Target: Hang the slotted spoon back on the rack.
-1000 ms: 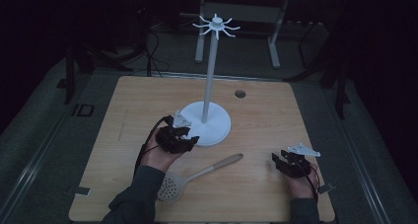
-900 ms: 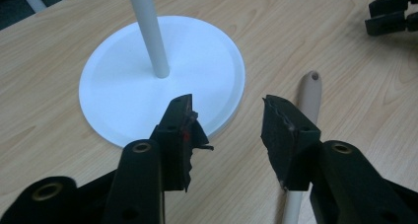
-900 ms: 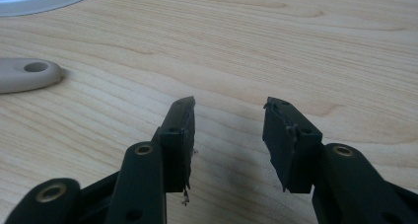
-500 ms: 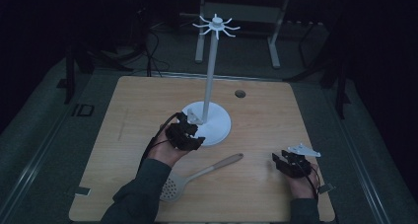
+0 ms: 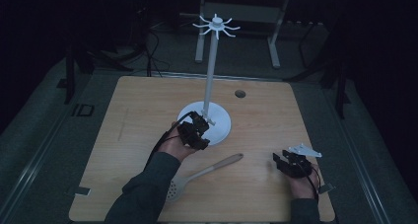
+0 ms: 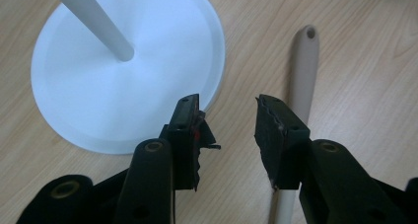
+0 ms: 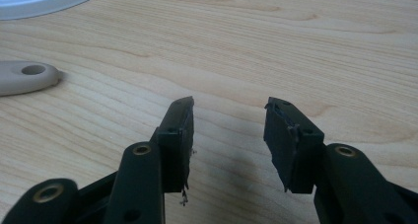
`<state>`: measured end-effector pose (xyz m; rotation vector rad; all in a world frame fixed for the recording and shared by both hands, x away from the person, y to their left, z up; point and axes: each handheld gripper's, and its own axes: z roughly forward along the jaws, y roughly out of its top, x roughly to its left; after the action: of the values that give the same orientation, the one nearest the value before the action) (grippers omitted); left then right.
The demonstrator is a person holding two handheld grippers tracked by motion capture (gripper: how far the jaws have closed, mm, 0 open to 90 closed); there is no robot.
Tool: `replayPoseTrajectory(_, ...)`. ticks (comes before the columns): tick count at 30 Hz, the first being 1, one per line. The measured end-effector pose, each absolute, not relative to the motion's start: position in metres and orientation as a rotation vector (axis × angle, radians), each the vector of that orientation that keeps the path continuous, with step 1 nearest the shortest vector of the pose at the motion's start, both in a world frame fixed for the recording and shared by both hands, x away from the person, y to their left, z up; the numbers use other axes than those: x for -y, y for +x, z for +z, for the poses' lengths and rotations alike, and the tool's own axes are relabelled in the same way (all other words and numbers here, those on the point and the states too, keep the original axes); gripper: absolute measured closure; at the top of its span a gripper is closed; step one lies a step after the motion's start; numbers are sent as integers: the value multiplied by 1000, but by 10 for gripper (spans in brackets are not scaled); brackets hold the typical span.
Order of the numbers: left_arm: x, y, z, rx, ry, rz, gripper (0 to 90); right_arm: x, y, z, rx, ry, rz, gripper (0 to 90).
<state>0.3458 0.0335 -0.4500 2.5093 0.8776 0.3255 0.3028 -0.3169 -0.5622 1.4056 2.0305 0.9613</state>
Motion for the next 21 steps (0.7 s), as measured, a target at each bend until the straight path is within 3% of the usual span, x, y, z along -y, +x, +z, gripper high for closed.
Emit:
replayPoseTrajectory(5,-26,348,-451,-869,2546,315,674,316,302,-562,-2031,1401,954,533)
replayPoseTrajectory(21,-4,354,-460,-805,2666,225,656,317,302,-562,-2030,1403,958,524)
